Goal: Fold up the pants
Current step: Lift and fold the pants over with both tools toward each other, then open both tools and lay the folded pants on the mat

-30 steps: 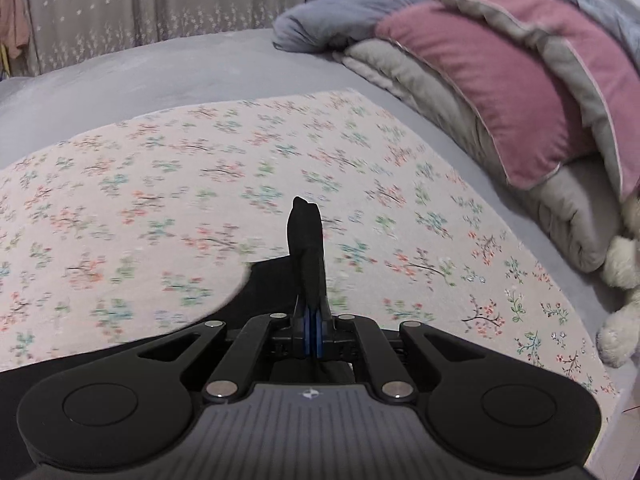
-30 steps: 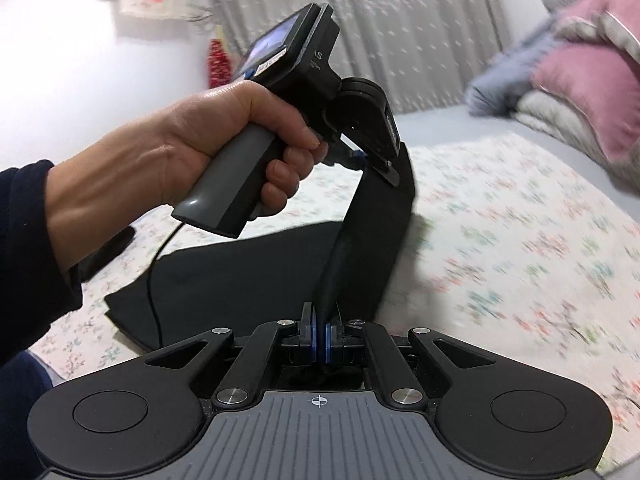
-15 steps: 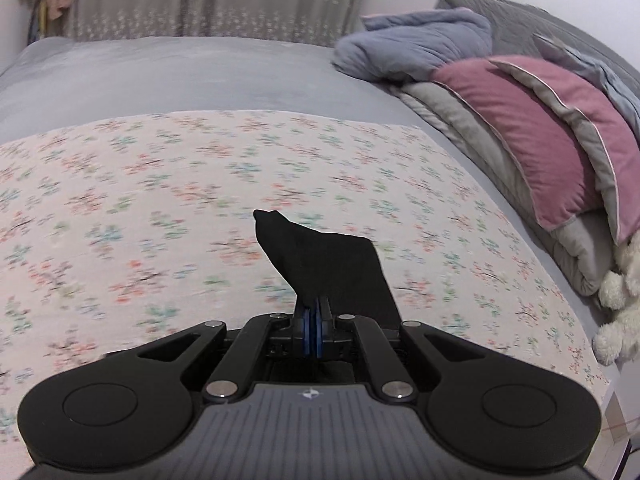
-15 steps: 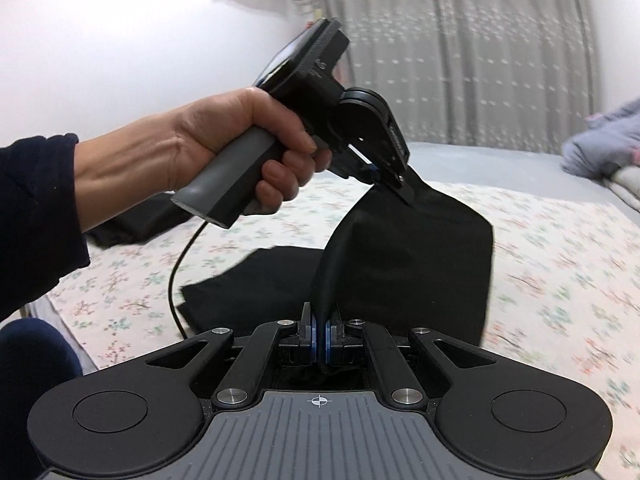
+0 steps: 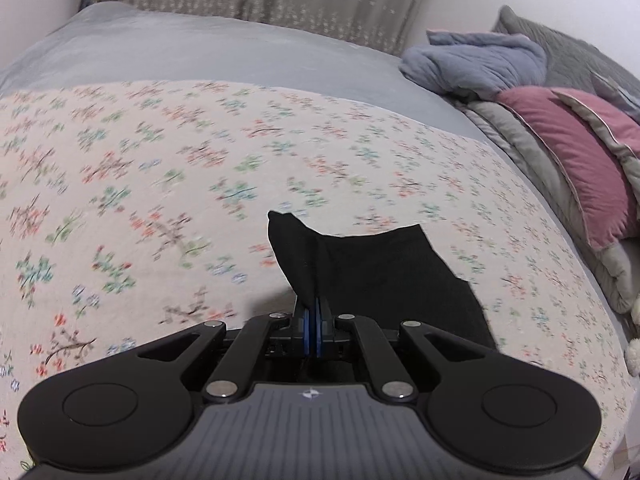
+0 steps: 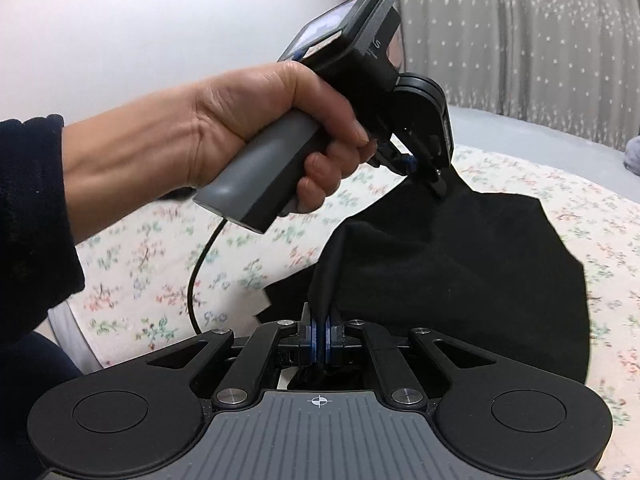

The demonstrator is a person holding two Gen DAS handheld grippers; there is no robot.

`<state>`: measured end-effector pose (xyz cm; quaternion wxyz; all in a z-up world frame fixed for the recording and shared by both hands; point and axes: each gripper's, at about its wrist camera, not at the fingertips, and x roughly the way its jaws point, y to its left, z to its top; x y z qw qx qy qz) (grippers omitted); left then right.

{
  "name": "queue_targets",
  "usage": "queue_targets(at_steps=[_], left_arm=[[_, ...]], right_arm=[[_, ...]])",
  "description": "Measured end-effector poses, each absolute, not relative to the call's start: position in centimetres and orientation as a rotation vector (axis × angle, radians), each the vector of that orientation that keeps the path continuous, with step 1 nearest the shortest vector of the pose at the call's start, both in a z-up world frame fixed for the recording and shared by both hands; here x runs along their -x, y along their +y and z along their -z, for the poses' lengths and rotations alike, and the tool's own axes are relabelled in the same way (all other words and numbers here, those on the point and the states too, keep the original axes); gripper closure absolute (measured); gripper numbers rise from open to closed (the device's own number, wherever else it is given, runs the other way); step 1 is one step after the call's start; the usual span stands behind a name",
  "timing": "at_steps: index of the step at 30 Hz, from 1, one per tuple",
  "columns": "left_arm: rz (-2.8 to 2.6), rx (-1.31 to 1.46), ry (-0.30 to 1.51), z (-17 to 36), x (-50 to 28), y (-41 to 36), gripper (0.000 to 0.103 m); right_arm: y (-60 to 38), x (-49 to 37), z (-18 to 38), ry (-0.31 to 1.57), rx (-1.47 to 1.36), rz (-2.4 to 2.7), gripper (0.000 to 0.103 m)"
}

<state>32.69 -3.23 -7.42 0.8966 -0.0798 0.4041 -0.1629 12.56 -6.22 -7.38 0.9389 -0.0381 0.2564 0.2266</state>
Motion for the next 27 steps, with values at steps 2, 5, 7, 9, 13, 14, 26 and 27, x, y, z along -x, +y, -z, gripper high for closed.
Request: queue_targets(at_steps=[2,5,7,9,13,14,26,27], left_arm=[[0.336,0.224,0.829,8.3,-32.6,-1.6,0.096],[0.325,0.265,0.852,9.5,-32.8,-0.4,0.094],[0.316,0.283,0.854,9.8,-32.6,0.1,0.090],[0.304,0.281,0.856,10.1,-32.6,0.4,0.085],[0.293,0.279,0.866,11.0,-32.3,0.7,0.076],[0.291,0.278,0.860,11.0,-32.2,0.9,0.075],[0.215,0.310,0.772,7.4,-27.4,3.3,0.064],[0.230,0.308,0.764,6.8,-26.4,2.7,0.064]], right_arm=[[-5.1,-12.8,7.8,0.531,0.091,-0.468,0.098],[-4.3,-13.1,8.6,0.555,0.113,-0.472,0.098],[-3.8,-13.2,9.2,0.568,0.133,-0.473,0.098],[-2.8,-13.1,9.7,0.570,0.174,-0.465,0.098],[-2.2,-13.0,10.1,0.570,0.208,-0.459,0.092],[-2.2,-12.9,10.1,0.570,0.211,-0.460,0.089],[-9.1,-12.7,5.9,0.538,-0.023,-0.663,0.042],[-10.5,-13.6,6.0,0.546,-0.053,-0.593,0.042]])
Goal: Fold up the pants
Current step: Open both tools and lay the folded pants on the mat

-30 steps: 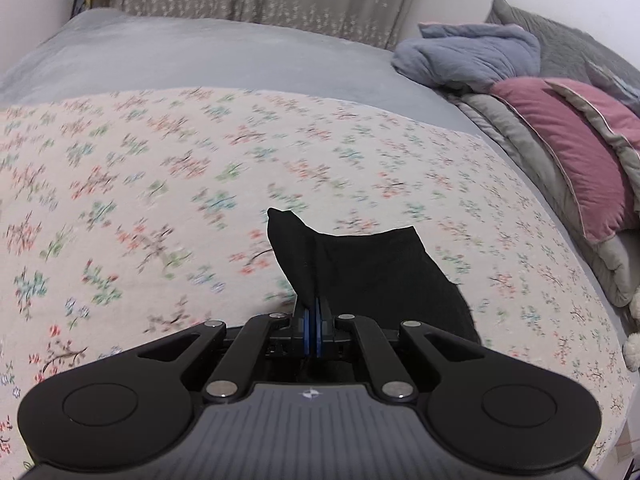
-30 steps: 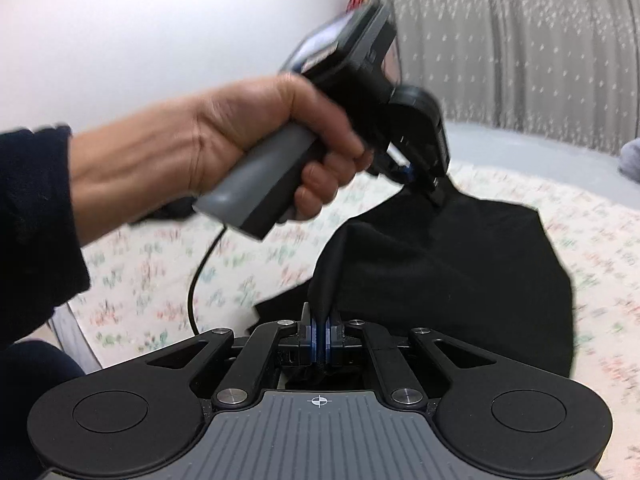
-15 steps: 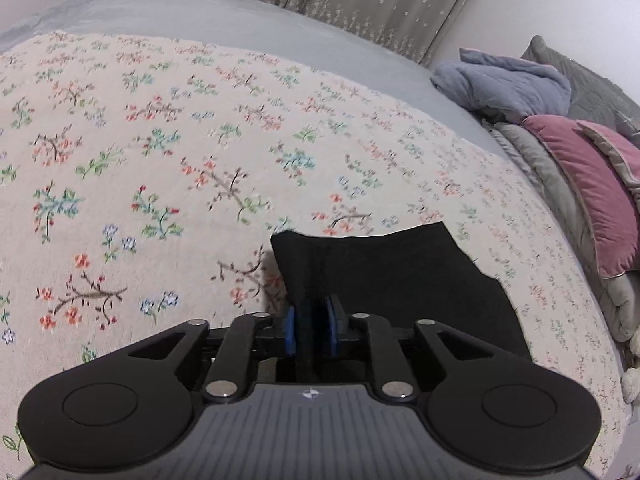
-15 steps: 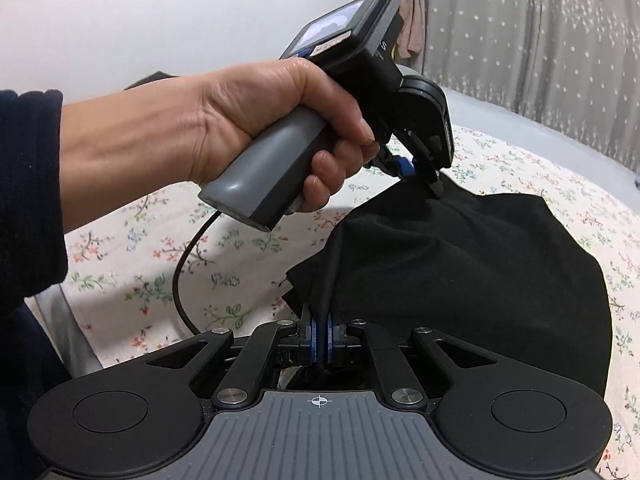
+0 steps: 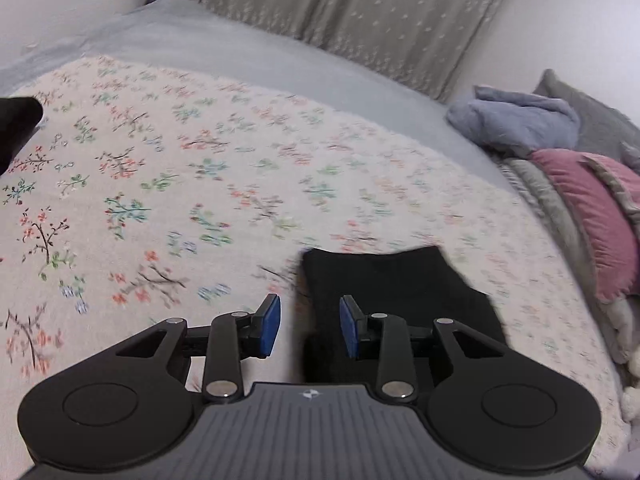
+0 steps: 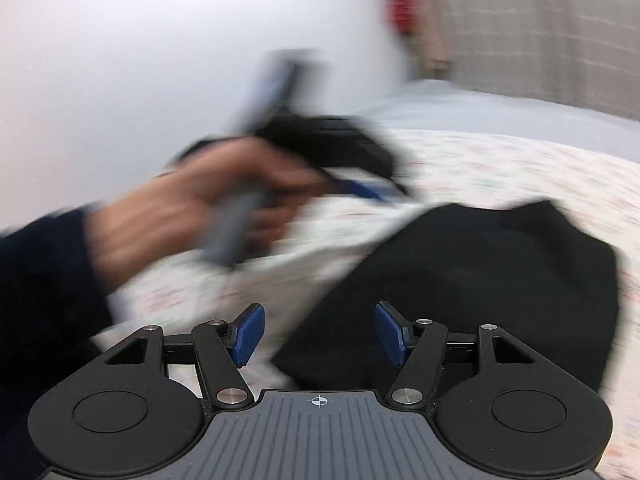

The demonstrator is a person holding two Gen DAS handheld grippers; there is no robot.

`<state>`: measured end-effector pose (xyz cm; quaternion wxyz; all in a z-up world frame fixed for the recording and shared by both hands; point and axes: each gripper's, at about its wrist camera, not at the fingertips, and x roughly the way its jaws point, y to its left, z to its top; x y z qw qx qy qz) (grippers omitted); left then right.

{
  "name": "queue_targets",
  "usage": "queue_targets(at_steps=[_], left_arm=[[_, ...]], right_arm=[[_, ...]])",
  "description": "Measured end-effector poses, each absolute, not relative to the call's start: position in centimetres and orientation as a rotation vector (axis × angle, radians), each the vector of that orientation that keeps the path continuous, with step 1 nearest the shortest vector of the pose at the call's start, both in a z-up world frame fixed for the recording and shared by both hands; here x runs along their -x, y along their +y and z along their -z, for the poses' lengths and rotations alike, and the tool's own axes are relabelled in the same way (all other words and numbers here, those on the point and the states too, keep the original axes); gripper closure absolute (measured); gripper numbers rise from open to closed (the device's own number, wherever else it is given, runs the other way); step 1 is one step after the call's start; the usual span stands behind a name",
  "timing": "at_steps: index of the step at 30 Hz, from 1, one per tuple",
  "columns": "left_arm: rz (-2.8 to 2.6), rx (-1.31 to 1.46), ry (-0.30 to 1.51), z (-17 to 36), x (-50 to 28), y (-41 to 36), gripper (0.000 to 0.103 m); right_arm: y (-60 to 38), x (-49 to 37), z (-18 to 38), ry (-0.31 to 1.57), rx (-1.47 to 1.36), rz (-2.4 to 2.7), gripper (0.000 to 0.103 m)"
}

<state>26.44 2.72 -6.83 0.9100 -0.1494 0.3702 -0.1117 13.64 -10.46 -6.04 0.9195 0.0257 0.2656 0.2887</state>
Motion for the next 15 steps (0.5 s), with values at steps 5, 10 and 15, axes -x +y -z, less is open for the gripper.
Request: queue_targets(at_steps=[5,10,15], left_arm=[[0.297,0.275,0.750,6.1,-21.9,-0.5,0.066],[0.297,0.194,0.823,9.5,-20.7,-2.5,0.073],[0.256,0.120,0.830,10.8,-20.9,-2.0,0.093]], right_arm=[[-15.3,-17.1,7.4,0.621,-0.184,-0.324,0.068],[-16.6,-18.6,9.1,0.660,-0.236,-0.248,0.075],[-15.3,-18.9,10.8,0.705,-0.179,-0.239,0.075]])
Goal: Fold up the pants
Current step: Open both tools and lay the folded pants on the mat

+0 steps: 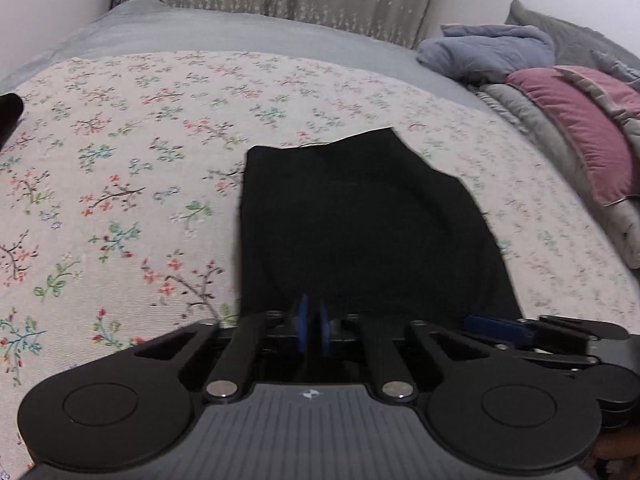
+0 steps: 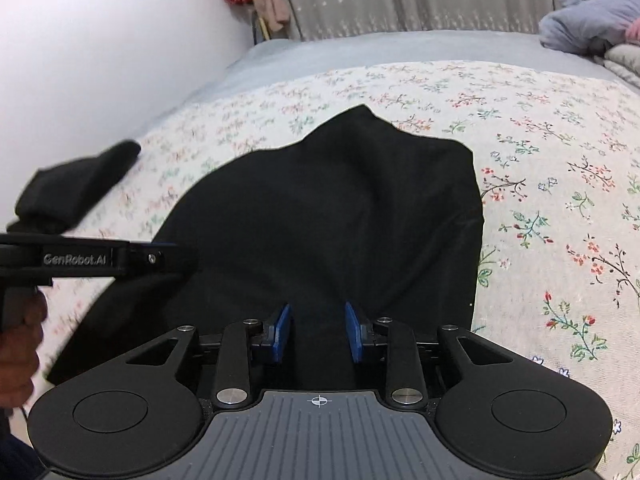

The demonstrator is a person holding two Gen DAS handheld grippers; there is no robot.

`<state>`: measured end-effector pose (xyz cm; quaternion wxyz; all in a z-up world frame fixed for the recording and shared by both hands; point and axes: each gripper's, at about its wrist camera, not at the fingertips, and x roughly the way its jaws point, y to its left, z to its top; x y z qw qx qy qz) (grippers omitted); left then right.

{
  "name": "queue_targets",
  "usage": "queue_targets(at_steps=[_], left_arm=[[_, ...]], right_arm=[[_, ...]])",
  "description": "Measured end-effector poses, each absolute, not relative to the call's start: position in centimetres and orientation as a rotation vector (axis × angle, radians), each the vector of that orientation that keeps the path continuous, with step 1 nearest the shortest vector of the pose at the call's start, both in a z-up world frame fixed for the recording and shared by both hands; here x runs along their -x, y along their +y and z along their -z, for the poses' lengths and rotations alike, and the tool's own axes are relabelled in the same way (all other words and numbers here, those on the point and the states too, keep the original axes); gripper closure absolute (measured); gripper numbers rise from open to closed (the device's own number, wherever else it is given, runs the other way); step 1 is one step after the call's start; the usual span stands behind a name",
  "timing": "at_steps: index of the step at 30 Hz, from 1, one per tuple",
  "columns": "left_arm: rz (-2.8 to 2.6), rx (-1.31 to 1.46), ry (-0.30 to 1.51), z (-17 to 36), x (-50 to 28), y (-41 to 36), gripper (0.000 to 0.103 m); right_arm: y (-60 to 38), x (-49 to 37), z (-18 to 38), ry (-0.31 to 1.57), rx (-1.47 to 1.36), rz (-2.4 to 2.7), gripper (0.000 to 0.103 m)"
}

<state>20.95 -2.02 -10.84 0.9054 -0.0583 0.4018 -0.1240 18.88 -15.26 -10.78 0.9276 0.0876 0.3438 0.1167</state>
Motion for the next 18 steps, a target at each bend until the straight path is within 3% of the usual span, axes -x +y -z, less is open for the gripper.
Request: queue_targets(at_steps=[10,18], left_arm=[[0.346,0.065,0.738,8.4,-16.6,-3.3,0.091],[0.311,-0.036,0.786,11.2,-15.5,-4.3,0.091]], right_arm=[[-16.0,-15.4,9.2,0.624,-0.174,-0.325,0.072],[-15.2,-14.3,11.4,0.768,-0.059,-0.343,0.071]])
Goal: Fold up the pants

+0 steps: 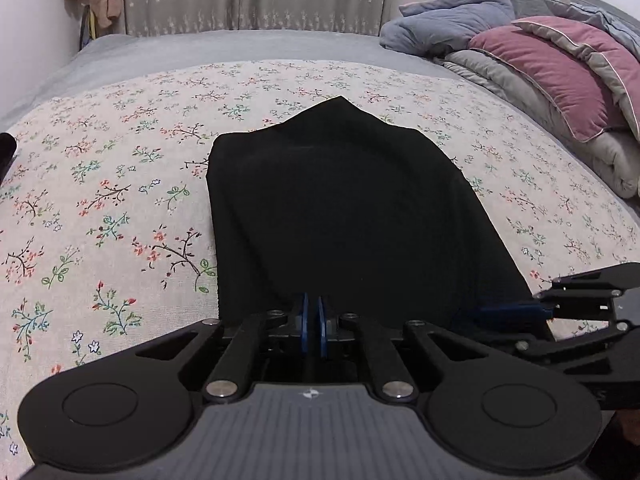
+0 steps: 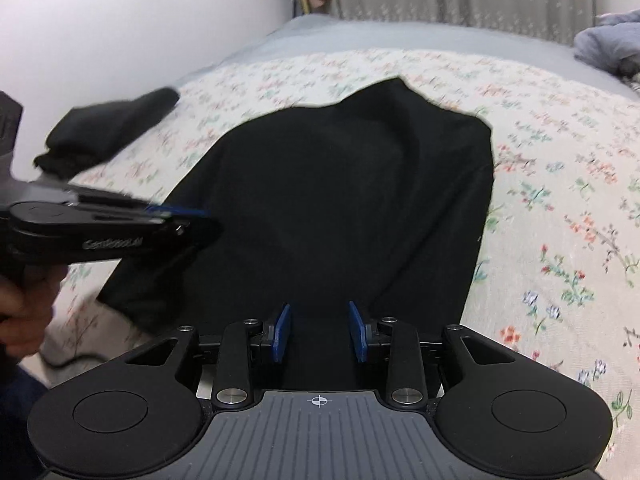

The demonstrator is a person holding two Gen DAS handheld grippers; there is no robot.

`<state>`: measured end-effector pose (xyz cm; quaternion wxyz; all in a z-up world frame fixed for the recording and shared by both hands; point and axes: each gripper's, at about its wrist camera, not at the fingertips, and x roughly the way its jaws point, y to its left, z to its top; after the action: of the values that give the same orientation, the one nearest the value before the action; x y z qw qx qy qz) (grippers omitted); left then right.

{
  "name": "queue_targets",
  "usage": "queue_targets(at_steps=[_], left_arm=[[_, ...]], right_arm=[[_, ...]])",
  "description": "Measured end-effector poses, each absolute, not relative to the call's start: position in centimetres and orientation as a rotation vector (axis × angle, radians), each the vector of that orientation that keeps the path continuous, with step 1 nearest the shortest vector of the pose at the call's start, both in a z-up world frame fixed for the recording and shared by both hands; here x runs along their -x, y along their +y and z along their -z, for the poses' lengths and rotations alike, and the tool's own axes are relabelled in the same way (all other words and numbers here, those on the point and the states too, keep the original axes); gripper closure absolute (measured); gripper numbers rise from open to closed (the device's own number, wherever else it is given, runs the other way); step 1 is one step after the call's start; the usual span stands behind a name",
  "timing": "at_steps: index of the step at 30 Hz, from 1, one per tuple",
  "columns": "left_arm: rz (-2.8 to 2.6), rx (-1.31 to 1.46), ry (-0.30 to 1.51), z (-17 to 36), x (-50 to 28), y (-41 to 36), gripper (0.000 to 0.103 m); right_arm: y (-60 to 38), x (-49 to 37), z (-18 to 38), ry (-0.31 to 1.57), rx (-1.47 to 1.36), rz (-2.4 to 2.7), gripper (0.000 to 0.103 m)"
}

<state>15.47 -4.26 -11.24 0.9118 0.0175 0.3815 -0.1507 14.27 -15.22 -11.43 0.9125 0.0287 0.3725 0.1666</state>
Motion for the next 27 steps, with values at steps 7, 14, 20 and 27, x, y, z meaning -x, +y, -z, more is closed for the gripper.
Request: queue_targets(at_steps=[7,14,20,27], left_arm=[[0.292,0.108,0.732,8.8,-17.1,-1.2,0.080],[0.229,0.298,0.796,9.9,-21.7,1.1,0.041],[0.254,0.432,0.873,11.9,-23.4,2.0,0.032],[0.338,0.463,0.883,12.6,-23.8,1.0,0.022]], right_arm=[[-18.6,-14.6,9.2,0.719,-0.110,-0.351,0.066],[-23.7,-18.3,8.7,0.704,-0.345,-0.201,0.064],[-26.3,-20.4,11.8,0.764,-0.625,-0.184,0.053],[-25.6,-21.0,12.7,0.723,-0.676,-0.207,0.053]])
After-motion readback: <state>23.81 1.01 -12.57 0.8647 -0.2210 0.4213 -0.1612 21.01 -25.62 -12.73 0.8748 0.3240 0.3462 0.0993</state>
